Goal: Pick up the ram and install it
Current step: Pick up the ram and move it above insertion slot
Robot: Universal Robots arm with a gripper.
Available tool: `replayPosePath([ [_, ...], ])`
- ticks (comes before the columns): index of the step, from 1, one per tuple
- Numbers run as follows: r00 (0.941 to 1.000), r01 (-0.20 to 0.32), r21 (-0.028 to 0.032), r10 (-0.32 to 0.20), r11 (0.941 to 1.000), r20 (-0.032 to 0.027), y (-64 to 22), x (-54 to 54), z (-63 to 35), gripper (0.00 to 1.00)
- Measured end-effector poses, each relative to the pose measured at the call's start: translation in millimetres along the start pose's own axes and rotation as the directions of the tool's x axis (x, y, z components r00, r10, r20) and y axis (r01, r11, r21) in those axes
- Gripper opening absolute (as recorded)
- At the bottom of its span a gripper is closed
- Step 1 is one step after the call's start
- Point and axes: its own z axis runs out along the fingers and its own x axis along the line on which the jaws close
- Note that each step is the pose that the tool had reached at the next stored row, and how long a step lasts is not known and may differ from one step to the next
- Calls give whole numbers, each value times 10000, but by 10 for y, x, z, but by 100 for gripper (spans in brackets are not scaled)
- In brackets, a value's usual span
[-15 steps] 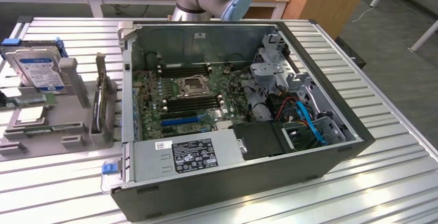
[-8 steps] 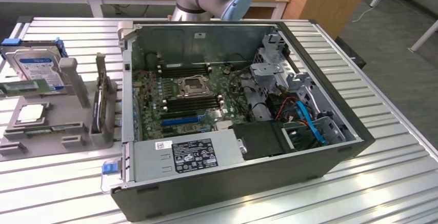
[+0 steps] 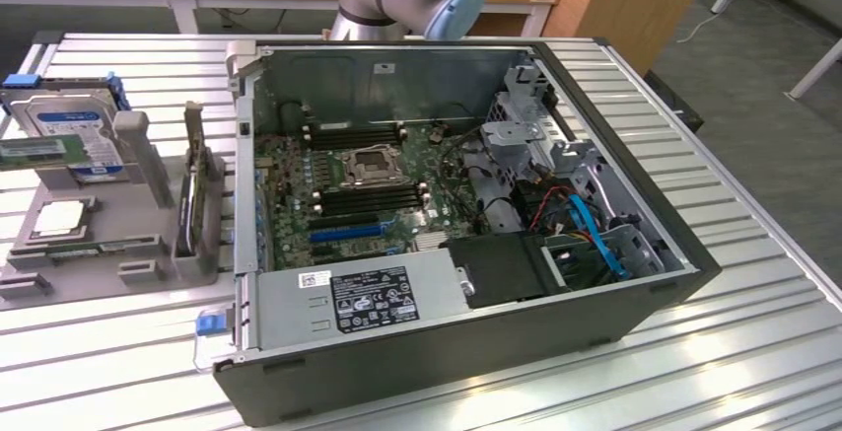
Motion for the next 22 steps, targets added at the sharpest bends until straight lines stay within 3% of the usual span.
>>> replayPosePath([
  [22,10000,-2,-4,2,10000,0,-991,111,-4,13],
])
